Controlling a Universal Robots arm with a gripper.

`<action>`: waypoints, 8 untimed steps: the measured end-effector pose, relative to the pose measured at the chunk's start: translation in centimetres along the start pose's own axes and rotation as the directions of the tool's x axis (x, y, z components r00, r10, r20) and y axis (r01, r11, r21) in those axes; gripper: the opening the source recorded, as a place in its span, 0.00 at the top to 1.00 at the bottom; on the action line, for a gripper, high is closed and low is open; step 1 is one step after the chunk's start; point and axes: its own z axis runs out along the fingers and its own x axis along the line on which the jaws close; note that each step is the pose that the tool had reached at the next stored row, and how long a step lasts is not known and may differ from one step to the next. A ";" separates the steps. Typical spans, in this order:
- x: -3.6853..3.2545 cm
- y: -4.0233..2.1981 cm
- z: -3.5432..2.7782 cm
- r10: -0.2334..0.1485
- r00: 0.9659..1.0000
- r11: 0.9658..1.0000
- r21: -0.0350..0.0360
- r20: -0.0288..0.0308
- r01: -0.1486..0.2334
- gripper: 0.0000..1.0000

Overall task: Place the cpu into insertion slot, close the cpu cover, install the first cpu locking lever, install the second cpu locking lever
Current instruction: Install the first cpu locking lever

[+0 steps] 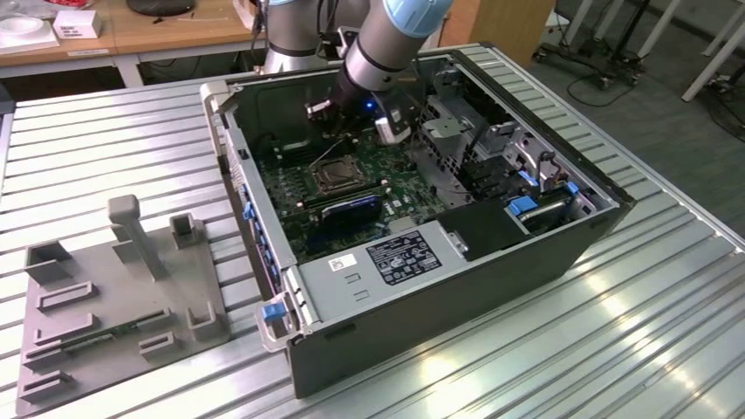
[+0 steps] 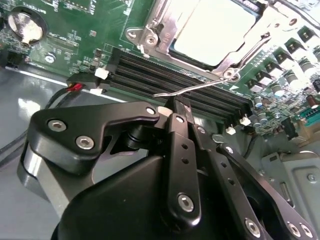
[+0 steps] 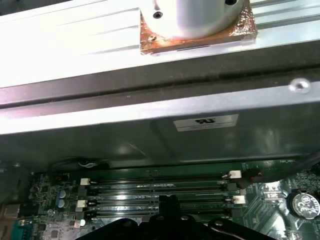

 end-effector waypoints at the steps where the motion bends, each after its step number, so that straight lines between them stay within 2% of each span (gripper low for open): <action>1: 0.25 -0.03 0.04 0.000 1.000 1.000 0.000 0.000 0.000 0.89; 4: 0.72 -0.07 0.12 0.000 1.000 1.000 0.000 0.001 0.000 0.89; 8: 0.82 0.11 -0.33 -0.001 1.000 1.000 0.000 0.001 0.001 0.89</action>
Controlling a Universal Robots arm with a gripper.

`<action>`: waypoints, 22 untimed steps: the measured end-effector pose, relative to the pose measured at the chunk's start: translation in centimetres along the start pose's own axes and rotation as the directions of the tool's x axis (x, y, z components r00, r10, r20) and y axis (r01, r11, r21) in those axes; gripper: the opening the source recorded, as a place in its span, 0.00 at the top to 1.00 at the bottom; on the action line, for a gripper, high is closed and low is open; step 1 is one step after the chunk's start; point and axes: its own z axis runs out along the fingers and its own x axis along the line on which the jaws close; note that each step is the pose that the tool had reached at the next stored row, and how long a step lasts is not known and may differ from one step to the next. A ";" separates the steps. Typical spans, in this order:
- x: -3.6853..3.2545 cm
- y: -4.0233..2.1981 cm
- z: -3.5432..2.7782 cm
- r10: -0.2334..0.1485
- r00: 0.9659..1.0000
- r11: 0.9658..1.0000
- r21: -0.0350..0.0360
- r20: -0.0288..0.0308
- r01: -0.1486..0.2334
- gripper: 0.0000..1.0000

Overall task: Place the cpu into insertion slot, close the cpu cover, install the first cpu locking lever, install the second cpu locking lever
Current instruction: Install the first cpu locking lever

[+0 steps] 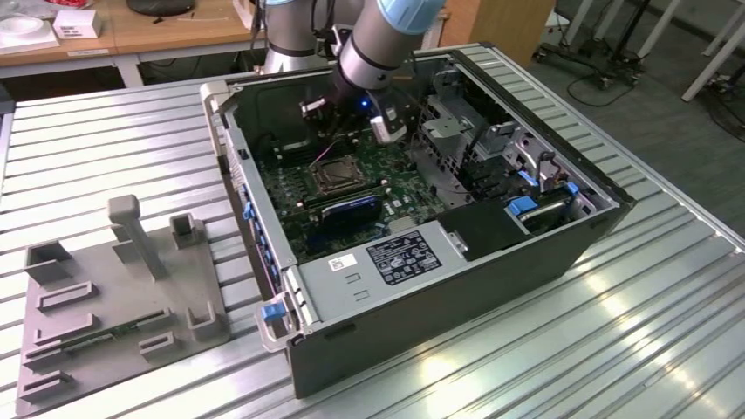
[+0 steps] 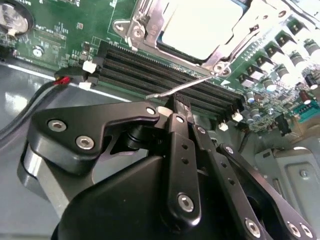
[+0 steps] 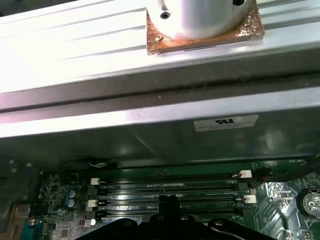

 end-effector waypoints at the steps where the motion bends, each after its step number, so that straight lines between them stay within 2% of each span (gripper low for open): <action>1: 0.04 0.06 -0.17 0.000 1.000 1.000 0.000 0.000 0.000 0.89; 4: 0.08 0.11 -0.38 0.000 1.000 1.000 0.000 0.000 0.000 0.89; 9: -0.04 -0.17 -0.52 0.003 1.000 1.000 -0.001 0.001 -0.003 0.89; 22: -0.18 -0.74 -0.26 0.005 1.000 1.000 -0.001 0.002 -0.005 0.89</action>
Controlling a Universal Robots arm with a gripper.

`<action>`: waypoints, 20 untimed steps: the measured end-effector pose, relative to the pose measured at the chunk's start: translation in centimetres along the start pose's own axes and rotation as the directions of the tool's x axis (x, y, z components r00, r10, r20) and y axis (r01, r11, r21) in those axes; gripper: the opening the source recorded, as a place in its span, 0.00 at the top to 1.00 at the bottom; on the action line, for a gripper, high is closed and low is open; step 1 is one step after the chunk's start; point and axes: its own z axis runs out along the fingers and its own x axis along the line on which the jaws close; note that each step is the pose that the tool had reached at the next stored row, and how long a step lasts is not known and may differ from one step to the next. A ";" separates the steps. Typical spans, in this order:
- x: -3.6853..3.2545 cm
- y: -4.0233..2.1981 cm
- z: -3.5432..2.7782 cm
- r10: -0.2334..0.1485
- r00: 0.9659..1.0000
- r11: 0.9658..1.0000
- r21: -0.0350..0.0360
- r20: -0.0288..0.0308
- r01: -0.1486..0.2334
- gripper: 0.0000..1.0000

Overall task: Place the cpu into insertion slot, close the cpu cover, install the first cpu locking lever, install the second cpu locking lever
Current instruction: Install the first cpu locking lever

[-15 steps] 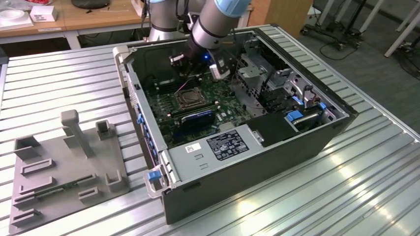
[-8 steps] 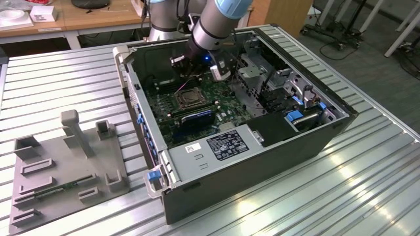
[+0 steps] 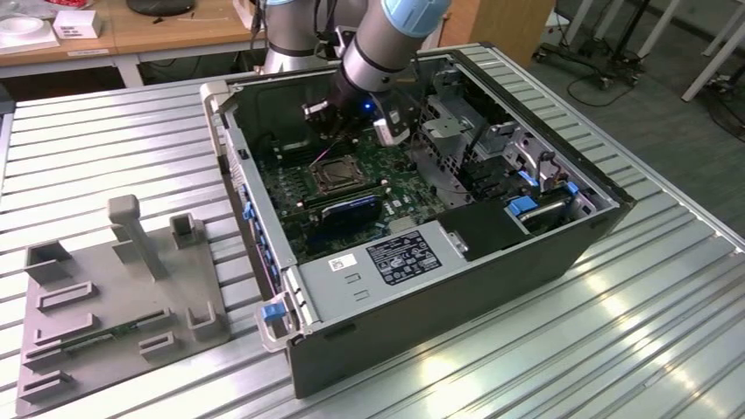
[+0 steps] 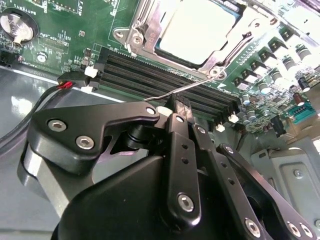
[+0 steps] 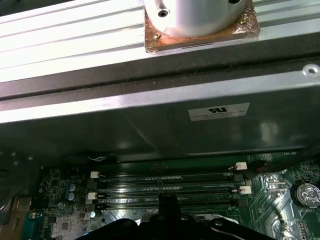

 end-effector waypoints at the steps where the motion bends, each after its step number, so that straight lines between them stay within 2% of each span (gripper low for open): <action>1: -0.02 -0.05 0.06 0.000 1.000 1.000 0.000 0.000 0.000 0.89; 7: -0.24 -0.24 0.45 0.000 1.000 1.000 0.000 0.000 0.000 0.89; 20: -1.27 -0.35 0.84 0.000 1.000 1.000 0.000 0.000 0.000 0.89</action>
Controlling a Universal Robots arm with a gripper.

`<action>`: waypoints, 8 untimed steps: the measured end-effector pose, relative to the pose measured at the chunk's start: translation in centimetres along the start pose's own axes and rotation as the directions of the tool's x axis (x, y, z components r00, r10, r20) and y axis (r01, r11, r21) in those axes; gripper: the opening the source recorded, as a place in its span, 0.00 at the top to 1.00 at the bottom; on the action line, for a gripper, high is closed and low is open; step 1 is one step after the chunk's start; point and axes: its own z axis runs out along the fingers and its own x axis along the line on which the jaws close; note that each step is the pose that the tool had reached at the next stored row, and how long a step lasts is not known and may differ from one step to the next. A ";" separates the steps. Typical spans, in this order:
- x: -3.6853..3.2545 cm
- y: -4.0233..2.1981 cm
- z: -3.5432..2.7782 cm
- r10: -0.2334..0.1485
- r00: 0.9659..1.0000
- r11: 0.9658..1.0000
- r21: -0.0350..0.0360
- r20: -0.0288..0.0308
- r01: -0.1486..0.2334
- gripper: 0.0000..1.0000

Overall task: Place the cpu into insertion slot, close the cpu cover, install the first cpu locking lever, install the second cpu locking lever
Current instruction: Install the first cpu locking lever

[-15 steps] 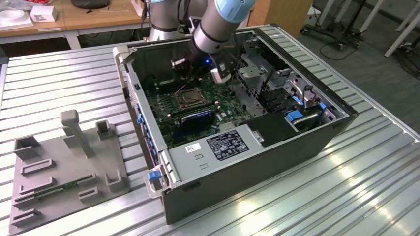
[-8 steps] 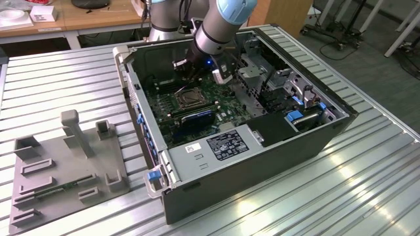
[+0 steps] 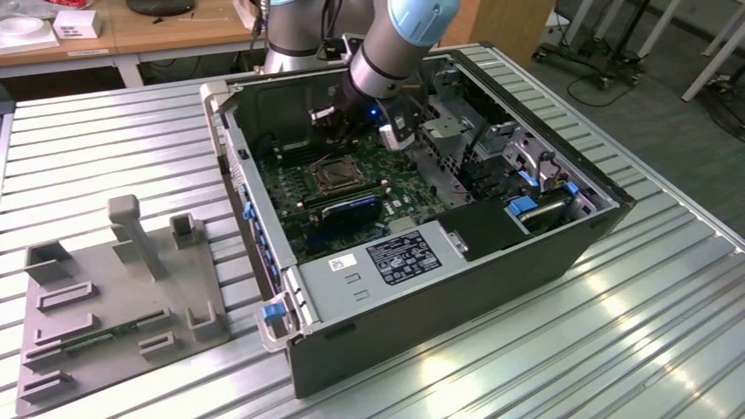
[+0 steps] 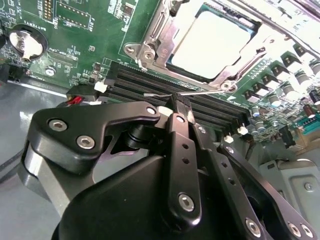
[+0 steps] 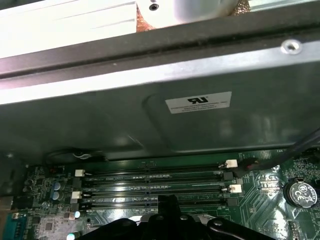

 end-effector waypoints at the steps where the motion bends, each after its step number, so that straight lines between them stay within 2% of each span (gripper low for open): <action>1: -0.05 -0.01 0.04 0.000 1.000 1.000 0.000 0.000 0.000 0.89; 8: -0.18 -0.09 0.29 0.000 1.000 1.000 0.000 0.000 0.000 0.89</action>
